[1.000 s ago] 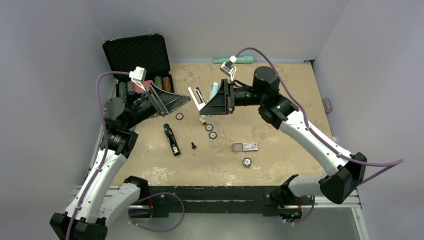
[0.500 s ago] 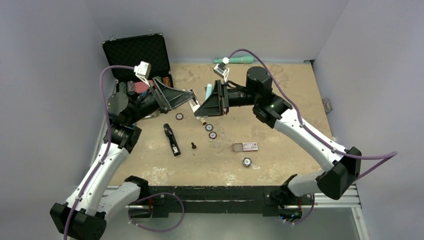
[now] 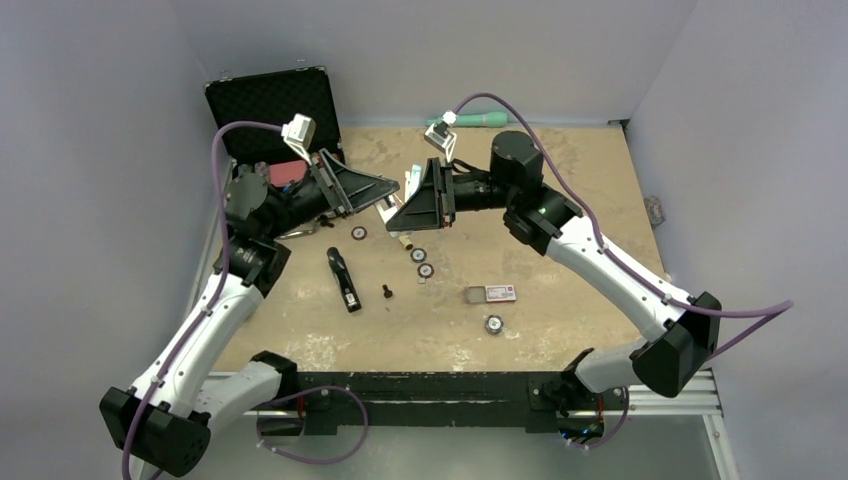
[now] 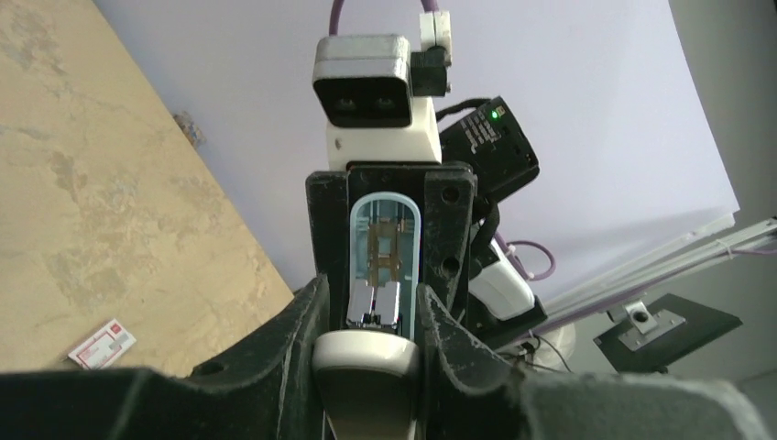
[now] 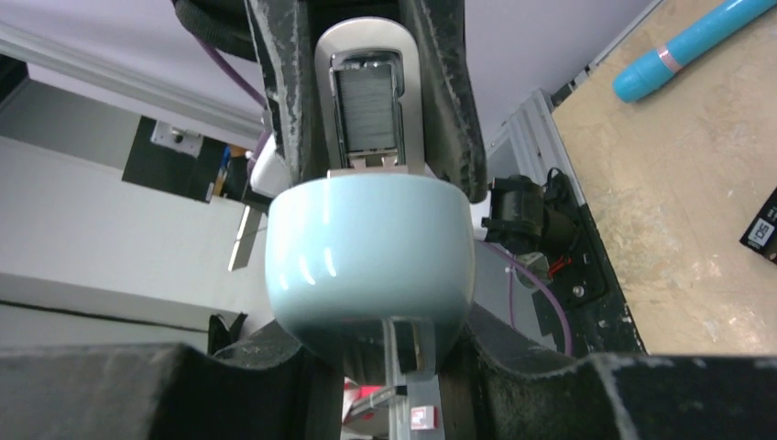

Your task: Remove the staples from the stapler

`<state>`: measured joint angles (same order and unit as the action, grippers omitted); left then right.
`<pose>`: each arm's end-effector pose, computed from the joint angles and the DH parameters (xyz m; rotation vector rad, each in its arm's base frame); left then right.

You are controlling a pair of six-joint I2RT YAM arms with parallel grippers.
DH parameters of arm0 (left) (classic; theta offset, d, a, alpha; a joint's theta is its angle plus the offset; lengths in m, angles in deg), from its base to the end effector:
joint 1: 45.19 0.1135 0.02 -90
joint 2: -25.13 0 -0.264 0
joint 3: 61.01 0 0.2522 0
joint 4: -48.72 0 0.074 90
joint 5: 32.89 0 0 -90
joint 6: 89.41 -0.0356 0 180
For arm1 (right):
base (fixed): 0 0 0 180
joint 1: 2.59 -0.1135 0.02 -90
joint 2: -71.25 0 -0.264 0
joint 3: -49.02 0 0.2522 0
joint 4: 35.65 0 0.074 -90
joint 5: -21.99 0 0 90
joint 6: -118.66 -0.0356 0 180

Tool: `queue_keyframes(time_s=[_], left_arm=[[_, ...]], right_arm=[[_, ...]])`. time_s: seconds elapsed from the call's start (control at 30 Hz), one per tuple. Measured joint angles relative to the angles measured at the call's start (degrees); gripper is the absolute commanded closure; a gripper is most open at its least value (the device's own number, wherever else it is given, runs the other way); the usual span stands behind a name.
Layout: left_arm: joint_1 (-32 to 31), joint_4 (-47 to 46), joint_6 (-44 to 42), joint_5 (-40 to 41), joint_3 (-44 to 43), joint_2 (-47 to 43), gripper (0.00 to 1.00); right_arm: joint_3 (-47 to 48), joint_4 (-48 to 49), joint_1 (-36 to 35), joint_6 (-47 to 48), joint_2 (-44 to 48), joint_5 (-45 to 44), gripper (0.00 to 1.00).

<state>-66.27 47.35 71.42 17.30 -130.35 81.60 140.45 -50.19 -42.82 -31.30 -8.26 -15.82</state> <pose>0.1955 -0.0998 0.4147 0.0024 1.6372 -1.7451 0.2219 0.2245 0.4208 -0.5392 1.9832 1.9490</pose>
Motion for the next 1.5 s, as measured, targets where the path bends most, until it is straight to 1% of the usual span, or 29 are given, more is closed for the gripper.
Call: queue_keyframes(time_s=[0.03, 0.13, 0.17, 0.23, 0.33, 0.4, 0.53, 0.83, 0.93, 0.97, 1.03, 1.17, 1.37, 1.5], left_arm=[[0.0, 0.3, 1.0, 0.2, -0.2, 0.0, 1.0], [-0.1, 1.4, 1.1, 0.8, -0.6, -0.2, 1.0], [-0.1, 1.8, 1.0, 1.0, -0.6, -0.4, 1.0], [-0.1, 3.0, 0.9, 1.4, -0.6, -0.7, 1.0], [-0.1, 5.0, 0.2, 2.0, -0.8, -1.4, 1.0], [-0.1, 7.2, -0.7, 2.3, -1.1, -1.8, 1.0], [-0.1, 11.6, -2.9, 3.0, -1.7, -2.6, 1.0], [-0.1, 22.8, -7.5, 5.6, -1.3, -6.1, 1.0], [-0.1, 26.2, -8.6, 6.8, -0.3, -7.3, 1.0], [-0.1, 29.2, -9.4, 7.6, 0.2, -8.1, 1.0], [-0.1, 30.4, -10.0, 8.0, 0.1, -8.3, 1.0], [-0.1, 36.5, -12.9, 10.2, 0.1, -8.9, 1.0], [-0.1, 47.2, -18.1, 13.7, 0.1, -8.6, 1.0], [-0.1, 51.2, -20.6, 14.6, 1.2, -7.9, 1.0]], right_arm=[[0.1, 0.3, 0.0, 1.0, 0.0, -0.2, 1.0], [0.2, 0.5, 0.0, 1.4, 0.0, -0.2, 0.99], [0.2, 0.5, 0.0, 1.4, 0.0, -0.2, 0.88], [0.2, 0.2, 0.0, 1.5, 0.0, -0.2, 0.6], [0.2, -0.5, -0.1, 1.8, 0.0, -0.6, 0.35], [0.2, -1.4, -0.2, 2.3, 0.0, -1.2, 0.24], [0.2, -4.6, -0.2, 4.7, 0.1, -2.8, 0.21], [-3.7, -16.2, 0.6, 11.9, 4.2, -9.3, 0.21], [-5.9, -19.5, 2.6, 14.1, 6.4, -10.3, 0.2], [-8.0, -22.5, 5.1, 15.4, 8.3, -11.6, 0.2], [-8.5, -22.8, 5.8, 15.9, 8.7, -12.2, 0.2], [-11.1, -24.9, 7.2, 17.4, 11.1, -12.9, 0.21], [-12.4, -26.8, 7.3, 18.9, 13.0, -14.8, 0.21], [-13.5, -27.4, 7.3, 19.5, 14.0, -15.9, 0.22]])
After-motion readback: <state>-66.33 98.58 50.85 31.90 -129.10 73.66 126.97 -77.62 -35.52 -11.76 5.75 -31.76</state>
